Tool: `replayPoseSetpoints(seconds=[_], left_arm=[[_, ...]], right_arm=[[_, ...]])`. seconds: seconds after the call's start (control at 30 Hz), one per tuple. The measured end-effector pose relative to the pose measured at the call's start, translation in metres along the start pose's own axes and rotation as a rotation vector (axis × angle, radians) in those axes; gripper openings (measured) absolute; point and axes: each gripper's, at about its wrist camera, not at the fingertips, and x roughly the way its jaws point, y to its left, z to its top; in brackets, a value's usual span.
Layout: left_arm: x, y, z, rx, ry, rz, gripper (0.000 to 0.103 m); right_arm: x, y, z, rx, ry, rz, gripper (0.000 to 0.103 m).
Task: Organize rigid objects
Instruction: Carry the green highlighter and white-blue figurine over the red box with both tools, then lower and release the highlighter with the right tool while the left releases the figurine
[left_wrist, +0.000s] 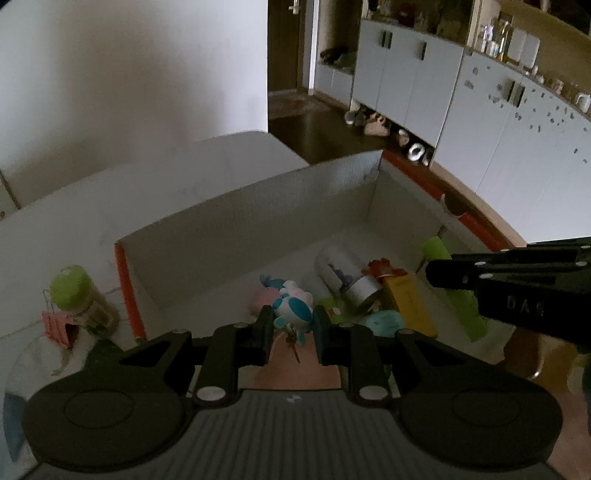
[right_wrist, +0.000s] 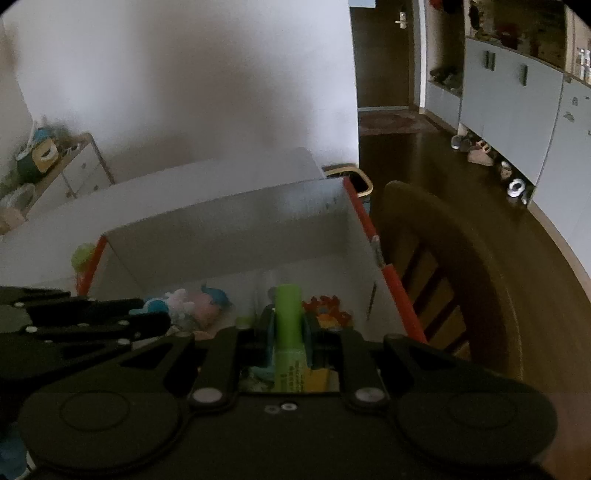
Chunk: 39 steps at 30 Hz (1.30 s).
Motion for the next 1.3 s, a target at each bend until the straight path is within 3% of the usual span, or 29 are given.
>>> replayPoseSetpoints(seconds=[0.4,1.07,1.3], left_arm=[[0.032,-0.002,0.006,-0.004,0.112,0.031,0.022],[0.062,-0.001,0.011,-0.030,0.276,0.018,0.022],[0.063,0.000,0.013,-0.031,0.267,0.006,0.022]], right_arm=[[0.030,0.002,-0.001,-0.034,0.079,0.039,0.015],[0.051,-0.001,-0.010,-0.040,0.158,0.047,0.019],[0.051,-0.004,-0.008,-0.027,0.169,0.046,0.025]])
